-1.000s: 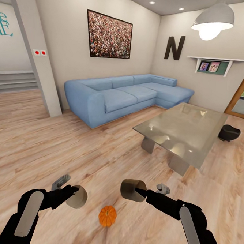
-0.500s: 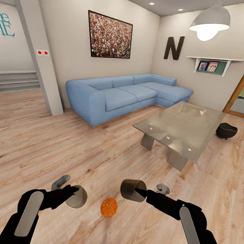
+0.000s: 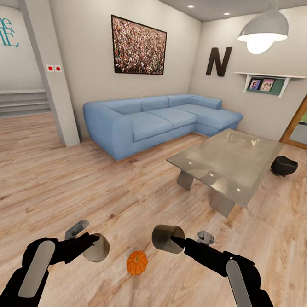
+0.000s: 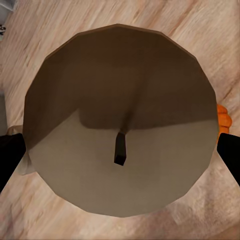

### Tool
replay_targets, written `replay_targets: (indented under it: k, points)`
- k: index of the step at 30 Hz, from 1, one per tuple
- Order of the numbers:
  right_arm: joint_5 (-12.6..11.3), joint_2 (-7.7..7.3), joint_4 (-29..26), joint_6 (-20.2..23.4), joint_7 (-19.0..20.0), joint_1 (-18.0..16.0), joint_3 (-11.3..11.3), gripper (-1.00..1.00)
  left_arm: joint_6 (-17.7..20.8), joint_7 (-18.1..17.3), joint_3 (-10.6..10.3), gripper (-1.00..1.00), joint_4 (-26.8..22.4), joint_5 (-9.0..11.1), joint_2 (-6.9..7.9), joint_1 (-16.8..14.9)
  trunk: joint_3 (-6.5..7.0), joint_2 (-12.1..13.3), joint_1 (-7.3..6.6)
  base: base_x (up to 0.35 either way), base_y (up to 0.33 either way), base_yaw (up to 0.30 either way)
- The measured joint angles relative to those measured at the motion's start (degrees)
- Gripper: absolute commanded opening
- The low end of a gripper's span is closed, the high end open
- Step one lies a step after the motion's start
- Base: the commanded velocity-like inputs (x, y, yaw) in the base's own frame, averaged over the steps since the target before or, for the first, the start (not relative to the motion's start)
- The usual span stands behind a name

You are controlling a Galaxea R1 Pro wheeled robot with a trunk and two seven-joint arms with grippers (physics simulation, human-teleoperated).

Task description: Place each of the two pumpkins and all three candles from the living room inside a cabinet in the living room (use any cabinet), then make sure every cabinet is closed, and position the cauldron so it is next to a table in the living room.

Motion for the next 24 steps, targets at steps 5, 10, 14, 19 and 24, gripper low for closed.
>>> replay_targets:
  k: [5, 10, 14, 19, 24]
  points:
    - [-0.1, 0.04, 0.0, 0.2, -0.1, 0.0, -1.1, -1.0, -0.2, 0.5, -0.1, -1.0, 0.0, -0.4, 0.0, 0.0, 0.9, 2.0, -1.1, 0.0, 0.0, 0.0]
    - [0.0, 0.11, 0.2, 0.3, -0.4, 0.0, -1.2, -1.0, -0.4, 1.5, -0.3, -1.0, 1.4, -0.8, 0.0, 0.0, 1.79, 4.0, -2.2, 0.0, 0.0, 0.0]
    - [1.1, 0.27, 5.0, 0.2, -0.7, -0.4, -1.2, -1.0, -0.5, 5.3, -0.1, -1.0, 4.5, -1.2, 0.02, 0.0, 2.51, 5.6, -3.07, 0.0, 0.0, 0.0]
    - [1.1, 0.82, 6.8, 0.2, -6.0, -0.7, -0.8, -1.0, -0.6, 6.1, -0.1, -1.0, 4.8, -0.9, 0.0, 0.0, 3.41, 7.6, -4.17, 0.0, 0.0, 0.0]
    - [0.7, 0.88, 6.9, 0.0, -8.9, -0.7, -0.4, -1.0, -0.6, 6.2, -0.1, -1.0, 4.8, -0.8, 0.0, 0.0, 4.31, 9.6, -5.27, 0.0, 0.0, 0.0]
